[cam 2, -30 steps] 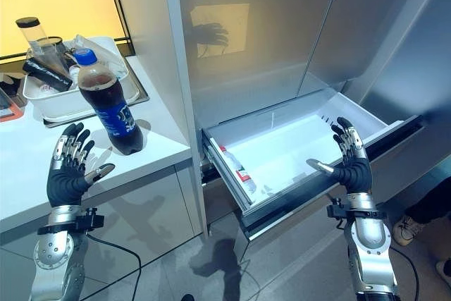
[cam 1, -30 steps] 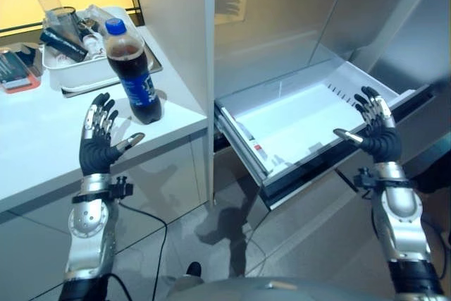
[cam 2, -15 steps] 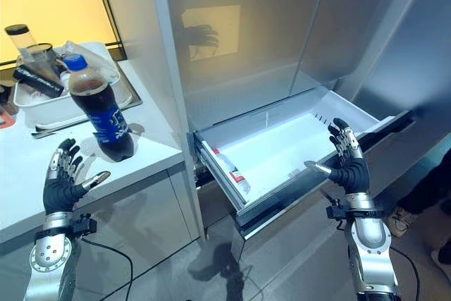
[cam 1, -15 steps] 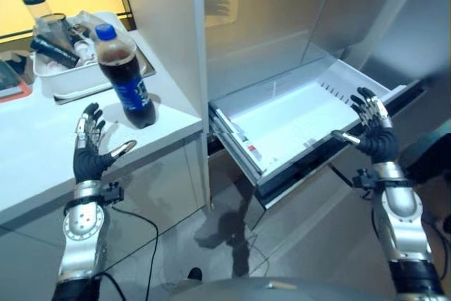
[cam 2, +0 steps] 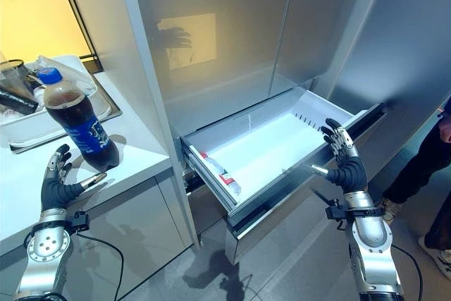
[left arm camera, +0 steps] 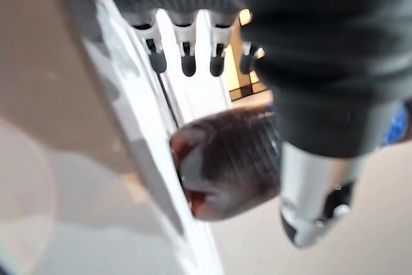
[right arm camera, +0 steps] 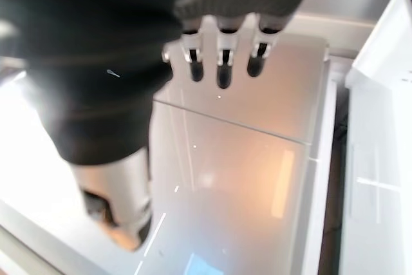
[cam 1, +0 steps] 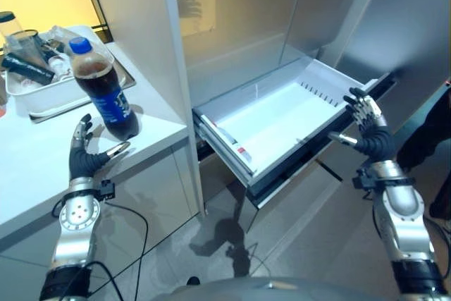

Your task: Take the drinks into the refrigerator

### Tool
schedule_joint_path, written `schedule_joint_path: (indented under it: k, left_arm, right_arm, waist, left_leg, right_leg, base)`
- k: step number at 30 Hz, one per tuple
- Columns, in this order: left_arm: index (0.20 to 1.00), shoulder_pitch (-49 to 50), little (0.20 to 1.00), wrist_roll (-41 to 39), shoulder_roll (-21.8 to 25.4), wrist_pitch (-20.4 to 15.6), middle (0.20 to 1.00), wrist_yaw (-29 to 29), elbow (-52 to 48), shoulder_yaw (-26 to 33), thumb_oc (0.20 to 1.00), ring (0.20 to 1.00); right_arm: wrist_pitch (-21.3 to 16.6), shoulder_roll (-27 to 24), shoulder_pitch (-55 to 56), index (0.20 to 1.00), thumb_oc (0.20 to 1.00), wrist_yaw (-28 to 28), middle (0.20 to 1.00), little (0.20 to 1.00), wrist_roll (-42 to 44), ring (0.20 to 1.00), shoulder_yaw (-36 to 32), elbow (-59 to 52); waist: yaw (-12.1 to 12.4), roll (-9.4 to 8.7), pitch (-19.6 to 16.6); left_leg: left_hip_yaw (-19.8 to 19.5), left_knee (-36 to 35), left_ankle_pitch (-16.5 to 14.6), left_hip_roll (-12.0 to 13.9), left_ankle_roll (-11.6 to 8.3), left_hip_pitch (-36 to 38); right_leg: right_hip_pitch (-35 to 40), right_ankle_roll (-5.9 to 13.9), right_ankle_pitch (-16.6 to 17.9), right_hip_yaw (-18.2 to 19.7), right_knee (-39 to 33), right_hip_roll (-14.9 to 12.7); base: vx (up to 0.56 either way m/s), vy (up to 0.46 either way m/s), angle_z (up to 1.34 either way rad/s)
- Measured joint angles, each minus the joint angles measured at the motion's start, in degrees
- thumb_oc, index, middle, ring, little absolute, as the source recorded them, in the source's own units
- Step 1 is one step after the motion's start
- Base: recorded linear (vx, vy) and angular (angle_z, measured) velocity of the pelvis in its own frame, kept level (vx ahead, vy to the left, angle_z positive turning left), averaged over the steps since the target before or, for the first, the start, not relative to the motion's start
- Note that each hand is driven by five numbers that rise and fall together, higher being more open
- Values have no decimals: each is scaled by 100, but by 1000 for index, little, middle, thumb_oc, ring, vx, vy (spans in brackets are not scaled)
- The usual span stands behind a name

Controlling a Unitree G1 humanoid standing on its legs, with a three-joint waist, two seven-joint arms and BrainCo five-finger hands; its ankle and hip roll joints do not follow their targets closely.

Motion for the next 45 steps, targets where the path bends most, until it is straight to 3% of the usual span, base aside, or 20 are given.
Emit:
schedule_joint_path:
  k: [20,45]
  left_arm:
    - [1000,-95,1000,192,131,28,1000,288,160,22,1000,1000]
    - [1000,-913,1000,-23,590,109,1000,159,457,-127,1000,1000]
  right_arm:
    - [7,-15,142,1000,1000,176,1000,1000,117,1000,20,-235]
    - [65,-16,148,1000,1000,297,1000,1000,287,1000,98,-245]
  waist:
    - [-77,-143,-116]
    - [-149,-121,-131]
  left_leg:
    - [103,-19,-24,31,-7,51]
    - [133,-16,-31,60,-22,94]
  right_leg:
    - [8,-8,11,60,-19,25]
    - [31,-33,39,86,-18,57]
  base:
    - [4,1,-2]
    - [0,0,0]
